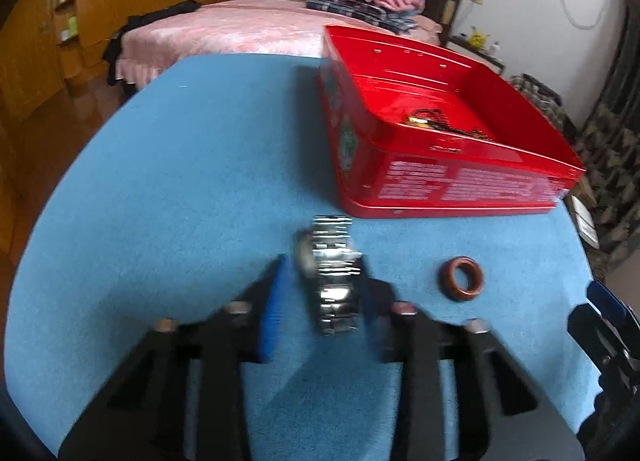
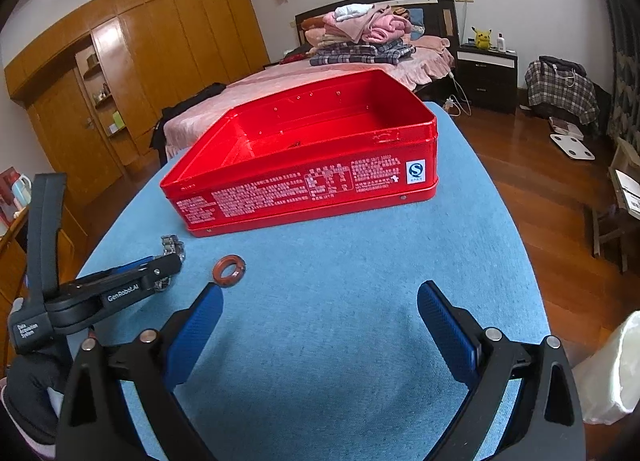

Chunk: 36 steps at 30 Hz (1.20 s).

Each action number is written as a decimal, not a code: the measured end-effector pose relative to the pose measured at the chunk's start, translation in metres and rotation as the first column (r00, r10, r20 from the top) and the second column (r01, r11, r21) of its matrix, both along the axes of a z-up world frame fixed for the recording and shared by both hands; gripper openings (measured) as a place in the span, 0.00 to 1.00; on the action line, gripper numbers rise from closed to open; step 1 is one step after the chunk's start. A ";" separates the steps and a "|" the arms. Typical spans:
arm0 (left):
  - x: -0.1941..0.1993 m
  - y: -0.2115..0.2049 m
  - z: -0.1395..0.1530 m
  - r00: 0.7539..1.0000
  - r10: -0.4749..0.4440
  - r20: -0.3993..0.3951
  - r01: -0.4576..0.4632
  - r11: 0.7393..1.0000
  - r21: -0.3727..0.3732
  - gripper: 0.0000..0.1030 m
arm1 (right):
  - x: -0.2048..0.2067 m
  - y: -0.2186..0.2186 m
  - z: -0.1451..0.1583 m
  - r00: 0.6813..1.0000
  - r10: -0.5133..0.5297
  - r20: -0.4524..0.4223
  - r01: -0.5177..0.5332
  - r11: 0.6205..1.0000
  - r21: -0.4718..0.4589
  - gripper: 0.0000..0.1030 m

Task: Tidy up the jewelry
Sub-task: 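Close the left tool on the silver watch band and lift it, then grasp the brown ring with the right tool while the left tool holds the watch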

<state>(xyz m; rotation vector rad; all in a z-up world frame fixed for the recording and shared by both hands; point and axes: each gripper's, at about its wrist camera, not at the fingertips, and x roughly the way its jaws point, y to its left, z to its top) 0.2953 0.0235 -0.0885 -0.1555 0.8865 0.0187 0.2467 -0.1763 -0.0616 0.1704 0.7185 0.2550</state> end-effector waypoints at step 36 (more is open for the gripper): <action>-0.026 0.027 -0.003 0.997 -0.043 0.057 0.048 0.996 -0.076 0.20 | 0.026 0.070 -0.005 0.992 0.100 -0.079 -0.101 0.995 -0.015 0.85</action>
